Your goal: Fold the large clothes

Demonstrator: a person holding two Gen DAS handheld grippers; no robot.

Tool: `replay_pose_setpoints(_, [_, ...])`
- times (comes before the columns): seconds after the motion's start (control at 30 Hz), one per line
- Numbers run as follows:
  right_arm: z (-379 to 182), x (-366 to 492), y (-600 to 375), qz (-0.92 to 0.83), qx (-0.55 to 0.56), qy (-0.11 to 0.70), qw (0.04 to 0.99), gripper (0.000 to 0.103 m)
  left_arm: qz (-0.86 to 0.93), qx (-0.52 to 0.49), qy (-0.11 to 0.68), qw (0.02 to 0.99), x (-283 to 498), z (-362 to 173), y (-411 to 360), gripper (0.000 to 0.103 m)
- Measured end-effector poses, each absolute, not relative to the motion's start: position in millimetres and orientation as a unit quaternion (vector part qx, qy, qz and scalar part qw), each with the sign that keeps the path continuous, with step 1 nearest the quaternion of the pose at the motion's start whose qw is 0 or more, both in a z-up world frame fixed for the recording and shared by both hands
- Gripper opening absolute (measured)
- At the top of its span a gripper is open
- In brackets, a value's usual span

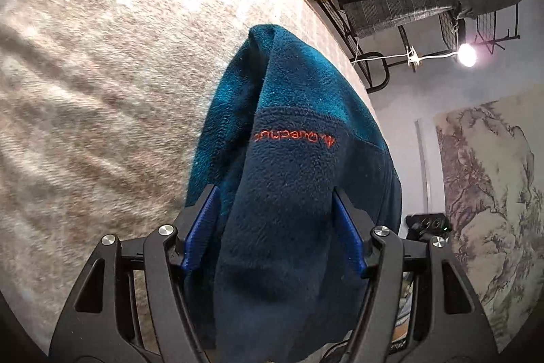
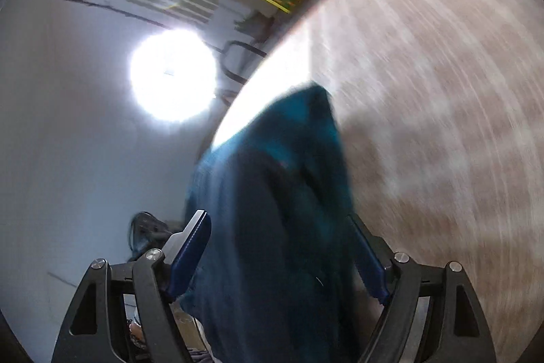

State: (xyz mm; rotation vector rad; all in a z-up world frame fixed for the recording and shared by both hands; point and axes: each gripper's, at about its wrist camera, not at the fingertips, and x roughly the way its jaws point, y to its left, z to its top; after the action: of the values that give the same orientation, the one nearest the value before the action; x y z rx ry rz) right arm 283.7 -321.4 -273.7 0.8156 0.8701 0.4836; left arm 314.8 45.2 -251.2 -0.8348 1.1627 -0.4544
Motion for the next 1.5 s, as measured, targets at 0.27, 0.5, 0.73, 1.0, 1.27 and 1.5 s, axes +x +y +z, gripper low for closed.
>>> replay_pose_setpoints(0.27, [-292.9, 316.9, -314.3, 0.207, 0.371, 0.442, 0.79, 0.064, -0.222, -0.382, 0.53, 0.723, 319.6, -257.4, 43.8, 0.066])
replay_pose_setpoints(0.5, [-290.5, 303.2, -322.3, 0.228, 0.4, 0.439, 0.772, 0.045, -0.223, -0.384, 0.531, 0.722, 316.8, -259.1, 48.6, 0.061])
replay_pose_setpoints(0.73, [-300.4, 284.0, -313.8, 0.242, 0.399, 0.465, 0.753, 0.069, -0.23, -0.386, 0.532, 0.717, 316.9, -261.4, 51.3, 0.057])
replay_pose_setpoints(1.0, [-301.2, 292.8, -292.4, 0.248, 0.388, 0.475, 0.749, 0.032, -0.209, -0.344, 0.529, 0.747, 313.2, -246.9, 37.1, 0.038])
replay_pose_setpoints(1.27, [-237.6, 272.3, -269.5, 0.25, 0.321, 0.437, 0.802, 0.021, -0.218, -0.286, 0.501, 0.787, 297.1, -205.5, 13.9, 0.029])
replay_pose_setpoints(1.5, [-189.1, 255.7, -257.7, 0.247, 0.276, 0.415, 0.831, 0.02, -0.25, -0.262, 0.474, 0.803, 290.7, -173.0, -9.4, 0.028])
